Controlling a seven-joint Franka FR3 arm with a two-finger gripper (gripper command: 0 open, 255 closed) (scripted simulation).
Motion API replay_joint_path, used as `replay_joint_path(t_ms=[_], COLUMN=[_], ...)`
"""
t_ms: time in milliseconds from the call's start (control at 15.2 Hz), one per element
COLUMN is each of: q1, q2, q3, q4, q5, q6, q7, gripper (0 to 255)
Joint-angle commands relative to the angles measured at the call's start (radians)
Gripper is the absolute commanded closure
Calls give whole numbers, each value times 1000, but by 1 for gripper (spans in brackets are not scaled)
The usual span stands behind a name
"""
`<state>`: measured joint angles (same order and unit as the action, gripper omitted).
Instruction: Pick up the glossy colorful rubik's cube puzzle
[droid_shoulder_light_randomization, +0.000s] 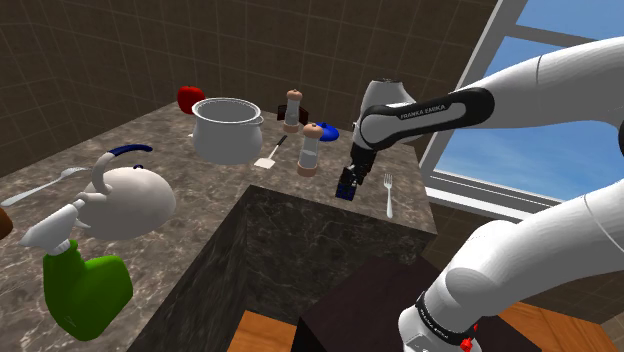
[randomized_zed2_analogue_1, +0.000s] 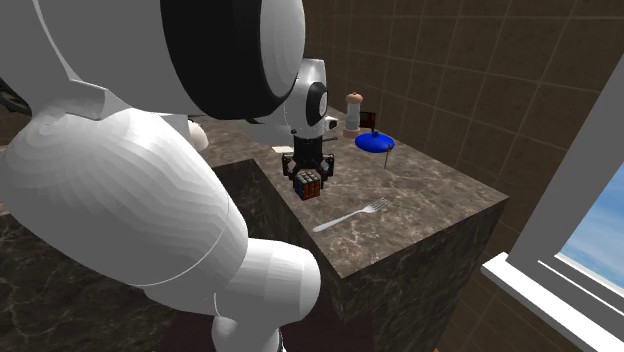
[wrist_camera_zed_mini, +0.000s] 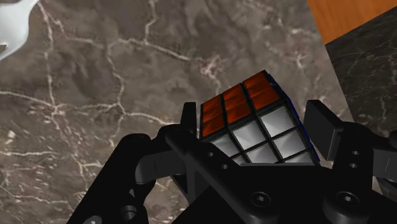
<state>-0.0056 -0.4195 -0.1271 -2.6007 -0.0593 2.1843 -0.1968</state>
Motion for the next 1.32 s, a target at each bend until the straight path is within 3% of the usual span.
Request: replay_joint_path(t_ms=[0, 1254], q1=[0, 0], q2=[1, -79], q3=[0, 11], q4=[-2, 146], q5=[0, 3], q6=[0, -227], q7=[0, 2], gripper=[255, 255])
